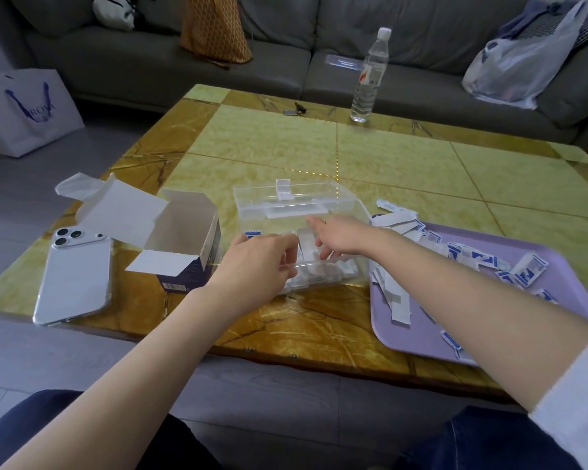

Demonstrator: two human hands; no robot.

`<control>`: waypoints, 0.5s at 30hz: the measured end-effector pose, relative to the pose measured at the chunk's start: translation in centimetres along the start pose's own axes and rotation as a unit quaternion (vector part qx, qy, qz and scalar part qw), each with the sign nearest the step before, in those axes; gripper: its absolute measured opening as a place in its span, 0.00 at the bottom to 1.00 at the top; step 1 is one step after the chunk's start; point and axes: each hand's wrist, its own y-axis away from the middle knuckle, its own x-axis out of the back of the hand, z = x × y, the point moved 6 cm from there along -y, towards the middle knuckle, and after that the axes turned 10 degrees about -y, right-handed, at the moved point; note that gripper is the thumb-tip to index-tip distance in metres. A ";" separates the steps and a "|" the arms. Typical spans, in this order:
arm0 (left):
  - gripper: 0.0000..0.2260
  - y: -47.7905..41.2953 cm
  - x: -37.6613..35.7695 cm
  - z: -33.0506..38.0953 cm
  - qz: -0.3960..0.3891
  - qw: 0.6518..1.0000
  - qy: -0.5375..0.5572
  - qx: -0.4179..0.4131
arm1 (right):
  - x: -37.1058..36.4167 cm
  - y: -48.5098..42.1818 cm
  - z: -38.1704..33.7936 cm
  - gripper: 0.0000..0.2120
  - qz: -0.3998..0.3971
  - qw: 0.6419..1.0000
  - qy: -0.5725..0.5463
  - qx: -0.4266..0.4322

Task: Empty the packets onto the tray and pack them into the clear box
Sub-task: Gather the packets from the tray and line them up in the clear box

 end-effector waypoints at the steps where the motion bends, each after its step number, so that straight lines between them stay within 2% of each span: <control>1: 0.04 0.0 0.0 0.0 -0.001 1.000 -0.001 0.000 | -0.1 0.0 -0.1 0.28 0.002 1.000 0.004 0.000; 5: 0.04 -0.1 0.0 0.0 -0.004 1.000 -0.008 0.000 | 0.2 -0.3 -0.1 0.22 0.027 0.997 0.065 0.027; 7: 0.04 0.0 0.0 0.0 -0.005 1.000 -0.010 0.002 | 0.7 -0.3 -0.3 0.25 0.064 0.993 0.085 0.057; 10: 0.04 -0.2 0.0 0.2 -0.014 1.000 -0.022 0.007 | 1.8 0.3 -0.6 0.26 0.134 0.982 0.051 0.123; 15: 0.04 -0.7 0.6 1.0 -0.031 0.997 -0.063 0.017 | 3.8 4.3 -0.7 0.17 0.250 0.932 0.001 0.260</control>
